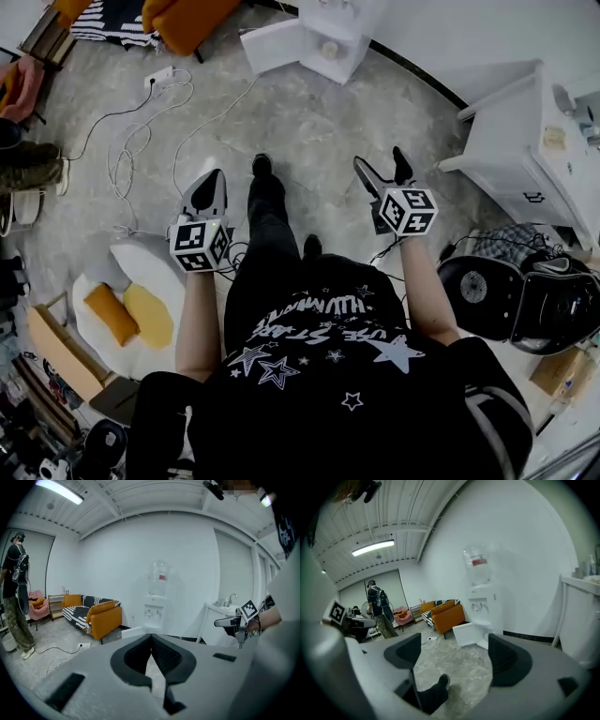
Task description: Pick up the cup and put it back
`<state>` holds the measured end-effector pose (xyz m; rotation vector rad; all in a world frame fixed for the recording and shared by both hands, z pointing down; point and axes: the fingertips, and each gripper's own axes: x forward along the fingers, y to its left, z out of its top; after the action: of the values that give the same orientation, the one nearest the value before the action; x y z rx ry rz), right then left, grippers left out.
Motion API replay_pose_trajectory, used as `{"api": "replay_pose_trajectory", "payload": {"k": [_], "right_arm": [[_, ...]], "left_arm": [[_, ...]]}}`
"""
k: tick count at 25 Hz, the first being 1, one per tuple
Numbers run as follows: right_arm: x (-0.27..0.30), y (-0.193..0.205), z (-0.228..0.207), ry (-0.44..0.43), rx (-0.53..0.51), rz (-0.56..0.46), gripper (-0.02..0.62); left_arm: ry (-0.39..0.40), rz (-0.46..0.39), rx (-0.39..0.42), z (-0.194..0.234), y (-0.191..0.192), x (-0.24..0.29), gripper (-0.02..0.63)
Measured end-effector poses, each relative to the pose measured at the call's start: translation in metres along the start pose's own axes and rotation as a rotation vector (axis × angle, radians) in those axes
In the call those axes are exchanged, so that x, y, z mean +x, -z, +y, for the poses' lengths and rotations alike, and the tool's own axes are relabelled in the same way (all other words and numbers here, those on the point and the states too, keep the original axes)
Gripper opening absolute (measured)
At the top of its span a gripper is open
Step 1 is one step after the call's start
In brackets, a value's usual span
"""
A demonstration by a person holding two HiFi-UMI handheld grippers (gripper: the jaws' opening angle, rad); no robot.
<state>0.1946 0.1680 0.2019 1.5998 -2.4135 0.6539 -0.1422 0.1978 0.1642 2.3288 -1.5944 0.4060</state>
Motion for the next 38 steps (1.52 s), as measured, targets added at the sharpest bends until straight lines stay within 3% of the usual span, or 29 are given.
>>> {"api": "replay_pose_trajectory", "payload": {"k": [4, 9, 14, 20, 22, 25, 29, 33, 38], "right_arm": [[0.039, -0.005, -0.022, 0.026, 0.007, 0.032, 0.439], [0.118, -0.017, -0.065, 0.092, -0.011, 0.080, 0.437], [0.231, -0.023, -0.112, 0.178, -0.024, 0.143, 0.431], [0.370, -0.013, -0.145, 0.160, 0.007, 0.184, 0.385], [0.412, 0.001, -0.159, 0.167, 0.026, 0.194, 0.369], [0.468, 0.029, -0.183, 0.195, 0.041, 0.193, 0.292], [0.534, 0.076, -0.215, 0.186, 0.044, 0.186, 0.210], [0.580, 0.145, -0.247, 0.183, 0.031, 0.166, 0.179], [0.638, 0.220, -0.302, 0.223, -0.048, 0.147, 0.163]], "left_arm": [[0.043, 0.007, 0.013, 0.018, -0.013, 0.065, 0.011], [0.134, 0.042, 0.037, 0.044, -0.026, 0.182, 0.011], [0.217, 0.100, 0.061, 0.074, -0.029, 0.316, 0.011], [0.300, 0.107, 0.065, 0.101, -0.025, 0.455, 0.011], [0.318, 0.108, 0.068, 0.108, -0.011, 0.495, 0.011], [0.344, 0.113, 0.080, 0.115, 0.020, 0.545, 0.011], [0.317, 0.112, 0.051, 0.127, 0.071, 0.581, 0.011], [0.248, 0.082, -0.053, 0.142, 0.145, 0.588, 0.011], [0.220, 0.024, -0.002, 0.159, 0.214, 0.618, 0.011]]}}
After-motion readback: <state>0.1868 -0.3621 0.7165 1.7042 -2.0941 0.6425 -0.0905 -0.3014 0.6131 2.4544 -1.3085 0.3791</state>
